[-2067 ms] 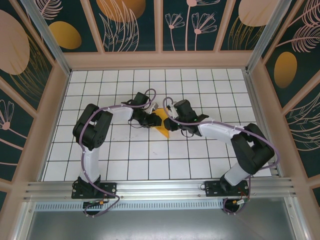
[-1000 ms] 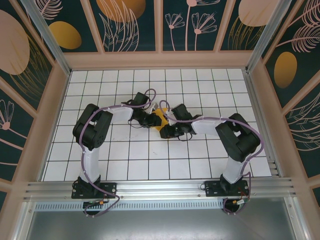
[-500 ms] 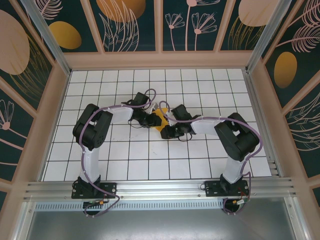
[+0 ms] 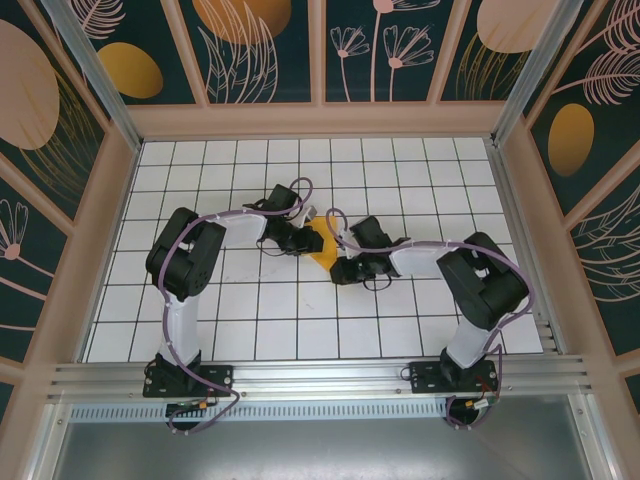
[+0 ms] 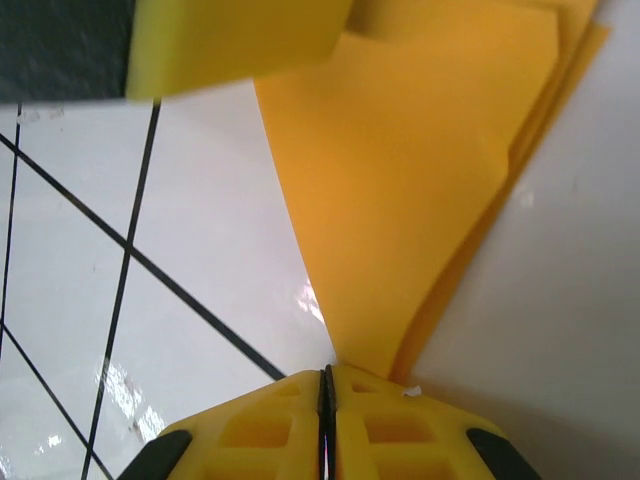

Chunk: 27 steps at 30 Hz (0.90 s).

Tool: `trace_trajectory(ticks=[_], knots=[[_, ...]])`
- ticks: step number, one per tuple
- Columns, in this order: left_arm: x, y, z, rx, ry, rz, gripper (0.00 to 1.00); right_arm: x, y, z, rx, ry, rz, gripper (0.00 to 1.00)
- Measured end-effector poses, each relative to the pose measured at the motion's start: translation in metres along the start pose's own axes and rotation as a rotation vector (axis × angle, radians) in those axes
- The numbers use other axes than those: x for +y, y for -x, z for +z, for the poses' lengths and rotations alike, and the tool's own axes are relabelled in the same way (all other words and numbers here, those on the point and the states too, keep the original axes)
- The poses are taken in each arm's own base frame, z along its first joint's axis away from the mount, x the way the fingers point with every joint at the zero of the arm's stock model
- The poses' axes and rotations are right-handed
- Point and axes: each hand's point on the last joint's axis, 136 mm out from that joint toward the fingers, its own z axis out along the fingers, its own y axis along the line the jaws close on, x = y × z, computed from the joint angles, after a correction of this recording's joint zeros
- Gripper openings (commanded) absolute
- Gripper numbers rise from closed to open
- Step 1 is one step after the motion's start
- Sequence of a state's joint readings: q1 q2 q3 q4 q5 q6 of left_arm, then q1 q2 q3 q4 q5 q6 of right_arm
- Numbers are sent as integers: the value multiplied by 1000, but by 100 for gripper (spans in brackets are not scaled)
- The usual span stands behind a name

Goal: Fold a paper plane with a square sheet of paper (fold left side to right side)
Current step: Third fold the triangle at the center of the table.

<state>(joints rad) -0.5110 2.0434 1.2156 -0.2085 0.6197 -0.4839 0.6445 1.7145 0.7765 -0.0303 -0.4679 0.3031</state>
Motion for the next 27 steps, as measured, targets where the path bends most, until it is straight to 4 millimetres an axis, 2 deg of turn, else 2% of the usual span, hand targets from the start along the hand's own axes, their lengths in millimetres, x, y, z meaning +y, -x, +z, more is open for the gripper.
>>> trace_trajectory(ticks=[5, 9, 13, 16, 18, 21, 27], knots=[[0, 0, 0, 0, 1, 0, 28, -2, -11, -7, 19, 5, 32, 12], [0, 0, 0, 0, 1, 0, 28, 5, -21, -23, 49, 12, 55, 15], [0, 0, 0, 0, 1, 0, 28, 25, -4, -45, -6, 65, 24, 15], [0, 0, 0, 0, 1, 0, 28, 35, 13, -49, -39, 85, 5, 15], [0, 0, 0, 0, 1, 0, 28, 36, 22, -45, -46, 87, 2, 15], [0, 0, 0, -1, 1, 0, 28, 28, 28, -28, -24, 76, 20, 13], [0, 0, 0, -1, 1, 0, 28, 2, 14, -2, 44, 15, 76, 10]])
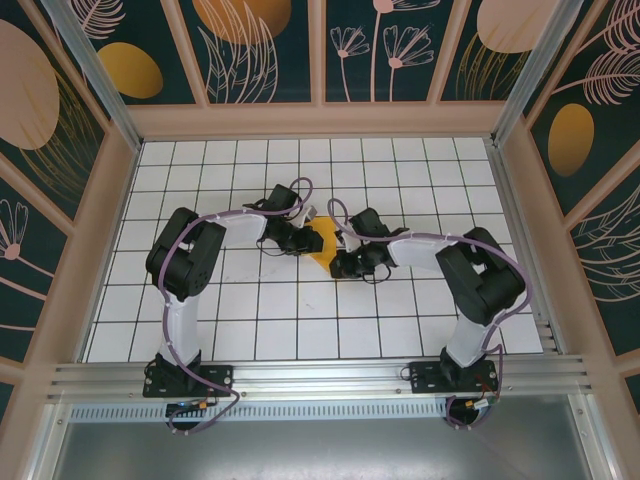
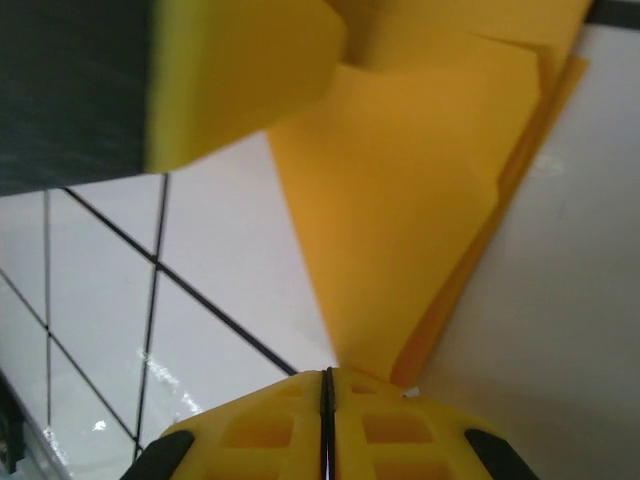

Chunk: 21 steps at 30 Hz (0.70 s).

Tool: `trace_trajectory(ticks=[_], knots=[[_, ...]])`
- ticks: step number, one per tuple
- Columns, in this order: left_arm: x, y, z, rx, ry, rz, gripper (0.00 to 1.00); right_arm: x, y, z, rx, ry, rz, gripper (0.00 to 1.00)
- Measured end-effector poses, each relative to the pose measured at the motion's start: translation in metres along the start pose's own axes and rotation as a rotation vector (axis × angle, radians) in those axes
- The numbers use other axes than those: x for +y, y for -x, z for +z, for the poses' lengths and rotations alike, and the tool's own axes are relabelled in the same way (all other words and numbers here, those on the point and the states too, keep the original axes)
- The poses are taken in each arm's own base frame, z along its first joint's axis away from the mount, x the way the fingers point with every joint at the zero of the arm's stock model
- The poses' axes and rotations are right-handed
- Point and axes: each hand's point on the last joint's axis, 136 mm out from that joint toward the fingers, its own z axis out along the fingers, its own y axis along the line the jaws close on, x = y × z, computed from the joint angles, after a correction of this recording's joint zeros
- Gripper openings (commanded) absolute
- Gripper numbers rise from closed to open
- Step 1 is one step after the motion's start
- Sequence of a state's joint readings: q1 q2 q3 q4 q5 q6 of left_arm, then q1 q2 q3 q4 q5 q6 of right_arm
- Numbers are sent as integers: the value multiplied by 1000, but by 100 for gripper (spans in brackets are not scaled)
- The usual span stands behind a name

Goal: Fold a paper plane with a square sheet of paper (fold left side to right side)
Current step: Third fold the triangle at the center of the table.

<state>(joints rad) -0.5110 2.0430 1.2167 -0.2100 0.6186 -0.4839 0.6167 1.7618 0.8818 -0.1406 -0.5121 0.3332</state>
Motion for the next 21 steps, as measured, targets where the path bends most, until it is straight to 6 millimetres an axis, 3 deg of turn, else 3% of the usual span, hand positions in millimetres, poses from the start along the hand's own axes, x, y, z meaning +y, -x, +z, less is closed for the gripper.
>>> trace_trajectory(ticks=[12, 17, 21], knots=[[-6, 0, -2, -9, 2, 9, 37, -8, -2, 3, -11, -9, 56, 5], [-4, -8, -13, -40, 30, -10, 34, -8, -2, 3, -21, -3, 67, 1], [-14, -12, -26, -65, 18, -19, 31, -8, -2, 3, -22, -1, 68, 0]])
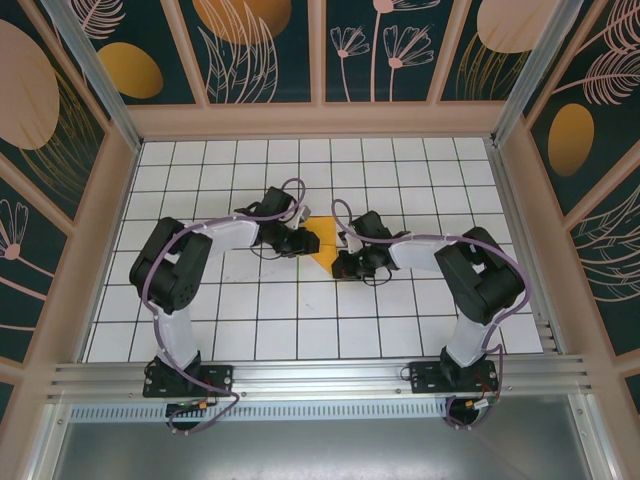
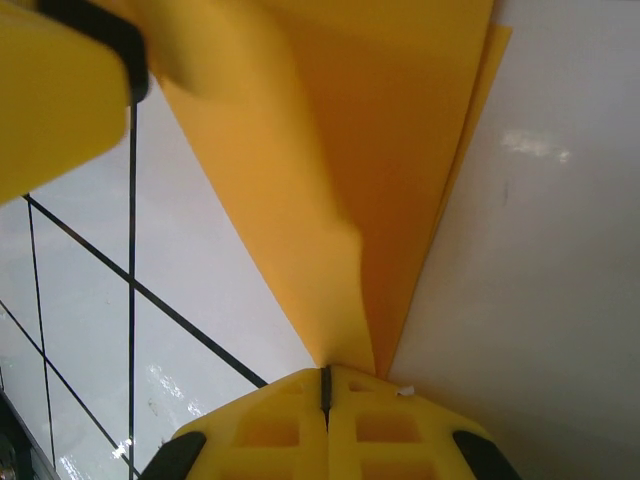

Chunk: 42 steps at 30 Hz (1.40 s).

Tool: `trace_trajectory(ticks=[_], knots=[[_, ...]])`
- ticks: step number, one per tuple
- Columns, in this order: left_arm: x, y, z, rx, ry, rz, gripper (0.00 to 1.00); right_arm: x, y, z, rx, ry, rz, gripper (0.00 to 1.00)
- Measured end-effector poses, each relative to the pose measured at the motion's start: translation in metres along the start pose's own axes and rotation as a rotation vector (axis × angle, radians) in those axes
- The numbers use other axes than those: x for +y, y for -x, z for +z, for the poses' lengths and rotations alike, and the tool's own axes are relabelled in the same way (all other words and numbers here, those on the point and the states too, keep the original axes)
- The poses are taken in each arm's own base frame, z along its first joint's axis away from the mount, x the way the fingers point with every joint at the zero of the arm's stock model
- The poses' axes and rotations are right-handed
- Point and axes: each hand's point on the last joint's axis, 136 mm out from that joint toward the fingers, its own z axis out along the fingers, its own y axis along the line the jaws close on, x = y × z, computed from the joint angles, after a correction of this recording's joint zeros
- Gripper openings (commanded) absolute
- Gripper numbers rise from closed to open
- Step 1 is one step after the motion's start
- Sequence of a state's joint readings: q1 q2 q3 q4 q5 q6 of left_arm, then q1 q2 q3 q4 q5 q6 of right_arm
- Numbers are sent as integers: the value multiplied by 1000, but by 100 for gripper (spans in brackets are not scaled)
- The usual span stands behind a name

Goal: Fold a paper plane with a square sheet of paper (fold left side to right side)
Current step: Third fold the triangle at the center of the table.

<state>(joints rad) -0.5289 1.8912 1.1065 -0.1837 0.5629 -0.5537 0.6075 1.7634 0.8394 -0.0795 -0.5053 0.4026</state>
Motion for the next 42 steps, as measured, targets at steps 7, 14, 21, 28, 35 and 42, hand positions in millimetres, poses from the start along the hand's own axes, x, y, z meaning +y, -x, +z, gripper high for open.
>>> trace_trajectory(ticks=[7, 14, 21, 28, 35, 42], knots=[[-19, -23, 3, 6, -39, -23, 24, 0, 0, 0, 0, 1, 0, 0], [-28, -37, 18, 33, -56, -45, 23, 0, 0, 0, 1, 0, 0, 0], [-21, -35, 29, 34, -54, -90, 19, -1, 0, 0, 1, 1, 3, 0], [-16, -34, 34, 32, -47, -120, 17, -1, 0, 0, 1, -1, 4, 0], [-8, -33, 40, 27, -11, -133, 17, -1, -1, 1, 13, -16, 4, 0], [-5, -30, 38, 30, 22, -126, 18, -1, -1, 2, 32, -38, 13, 0]])
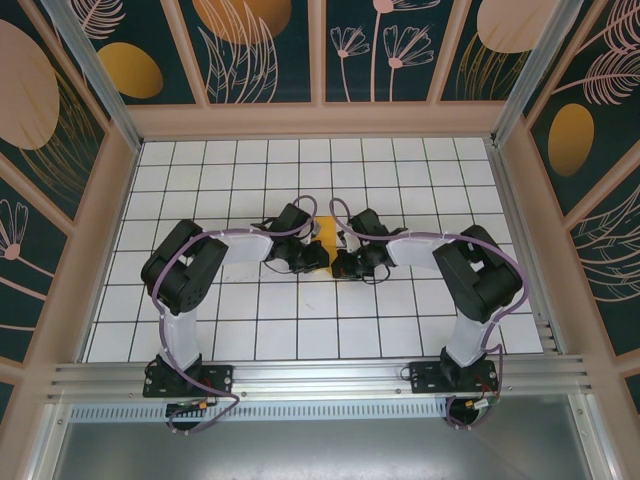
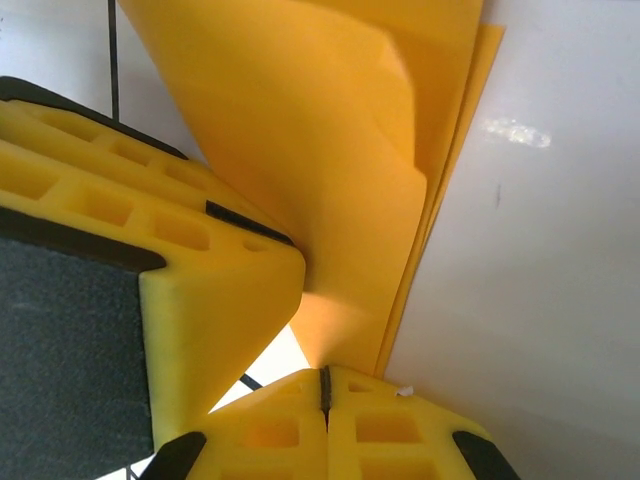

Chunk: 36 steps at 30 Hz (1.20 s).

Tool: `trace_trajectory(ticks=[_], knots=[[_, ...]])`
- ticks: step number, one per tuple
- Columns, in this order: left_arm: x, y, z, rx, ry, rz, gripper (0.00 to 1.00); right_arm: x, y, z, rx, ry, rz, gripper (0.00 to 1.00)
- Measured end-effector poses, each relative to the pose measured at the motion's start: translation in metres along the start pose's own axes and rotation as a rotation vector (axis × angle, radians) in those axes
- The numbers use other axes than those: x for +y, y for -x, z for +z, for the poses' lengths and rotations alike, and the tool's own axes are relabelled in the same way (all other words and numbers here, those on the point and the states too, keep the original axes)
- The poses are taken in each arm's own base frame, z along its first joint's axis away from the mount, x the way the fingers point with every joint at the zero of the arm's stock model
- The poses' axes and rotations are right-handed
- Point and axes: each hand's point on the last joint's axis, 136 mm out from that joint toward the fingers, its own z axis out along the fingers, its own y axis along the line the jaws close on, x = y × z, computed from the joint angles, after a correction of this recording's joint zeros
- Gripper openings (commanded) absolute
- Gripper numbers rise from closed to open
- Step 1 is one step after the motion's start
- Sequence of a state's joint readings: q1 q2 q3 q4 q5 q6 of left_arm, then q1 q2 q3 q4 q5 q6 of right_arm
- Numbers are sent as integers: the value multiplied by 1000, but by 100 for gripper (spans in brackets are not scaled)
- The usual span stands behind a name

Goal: Fold a paper plane with a square sheet of paper (fold left side to right side)
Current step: Third fold the triangle at the center of the table.

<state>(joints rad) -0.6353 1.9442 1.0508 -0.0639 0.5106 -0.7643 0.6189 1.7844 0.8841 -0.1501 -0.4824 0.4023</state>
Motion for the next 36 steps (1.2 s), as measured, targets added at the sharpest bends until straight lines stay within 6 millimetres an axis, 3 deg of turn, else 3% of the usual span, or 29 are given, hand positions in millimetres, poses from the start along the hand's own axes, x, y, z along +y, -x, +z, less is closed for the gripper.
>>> trace_trajectory(ticks=[7, 12, 15, 30, 36], knots=[[4, 8, -5, -10, 6, 11, 20, 0, 3, 2, -8, -13, -11, 0], [23, 44, -18, -96, 40, -8, 20, 0, 3, 2, -8, -16, -12, 0], [29, 55, -23, -113, 44, -10, 20, 1, 3, 2, -11, -14, -14, 0], [40, 69, -33, -129, 49, 26, 29, 3, 7, 3, -24, -4, -25, 0], [66, 107, -63, -241, 135, 11, 35, 5, 7, 2, -34, 5, -31, 1]])
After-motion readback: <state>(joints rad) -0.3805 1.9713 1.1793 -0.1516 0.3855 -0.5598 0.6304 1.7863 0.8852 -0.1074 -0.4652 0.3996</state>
